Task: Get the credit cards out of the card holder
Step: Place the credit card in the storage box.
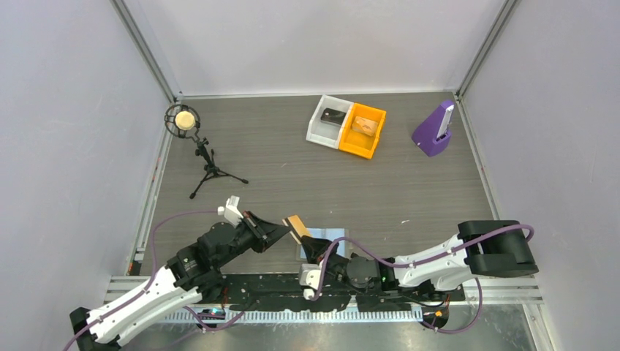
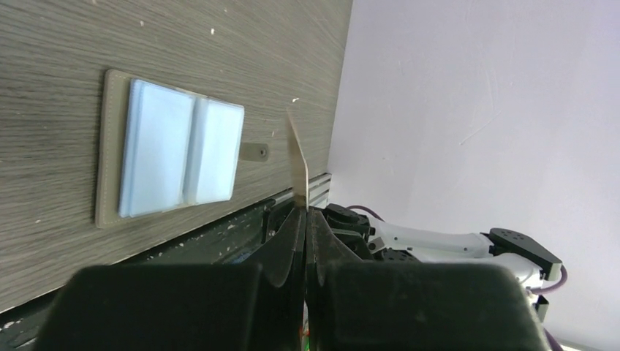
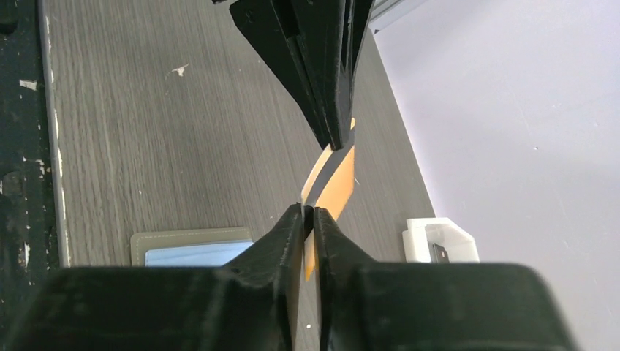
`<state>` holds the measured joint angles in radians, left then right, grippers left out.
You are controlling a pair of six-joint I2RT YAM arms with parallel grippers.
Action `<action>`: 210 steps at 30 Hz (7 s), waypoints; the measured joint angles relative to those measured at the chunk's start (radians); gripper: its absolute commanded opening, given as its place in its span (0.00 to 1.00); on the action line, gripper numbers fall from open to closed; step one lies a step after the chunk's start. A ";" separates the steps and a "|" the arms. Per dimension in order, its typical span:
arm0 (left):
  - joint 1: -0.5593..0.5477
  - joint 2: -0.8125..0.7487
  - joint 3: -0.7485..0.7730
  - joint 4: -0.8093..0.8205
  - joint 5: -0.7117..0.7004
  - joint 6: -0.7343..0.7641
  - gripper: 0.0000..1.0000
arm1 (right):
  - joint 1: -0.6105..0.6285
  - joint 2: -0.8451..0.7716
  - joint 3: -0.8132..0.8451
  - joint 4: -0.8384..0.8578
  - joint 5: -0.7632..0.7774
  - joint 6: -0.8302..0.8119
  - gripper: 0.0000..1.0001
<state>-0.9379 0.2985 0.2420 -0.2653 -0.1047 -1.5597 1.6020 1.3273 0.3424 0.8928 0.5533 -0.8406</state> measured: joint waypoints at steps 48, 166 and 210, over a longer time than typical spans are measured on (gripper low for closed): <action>0.025 0.241 0.320 -0.120 0.204 0.913 0.64 | -0.526 -0.708 0.120 -0.780 -0.520 1.357 0.05; 0.103 0.264 0.547 -0.469 0.092 1.192 1.00 | -1.405 0.159 0.644 -0.747 -0.737 1.441 0.05; 0.103 0.159 0.556 -0.566 -0.060 1.310 0.99 | -1.453 0.695 1.137 -0.934 -0.572 1.551 0.27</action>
<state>-0.8352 0.4576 0.7982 -0.8318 -0.1646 -0.2493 0.1486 2.0228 1.4796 -0.0410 -0.0185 0.7101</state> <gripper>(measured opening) 0.991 0.253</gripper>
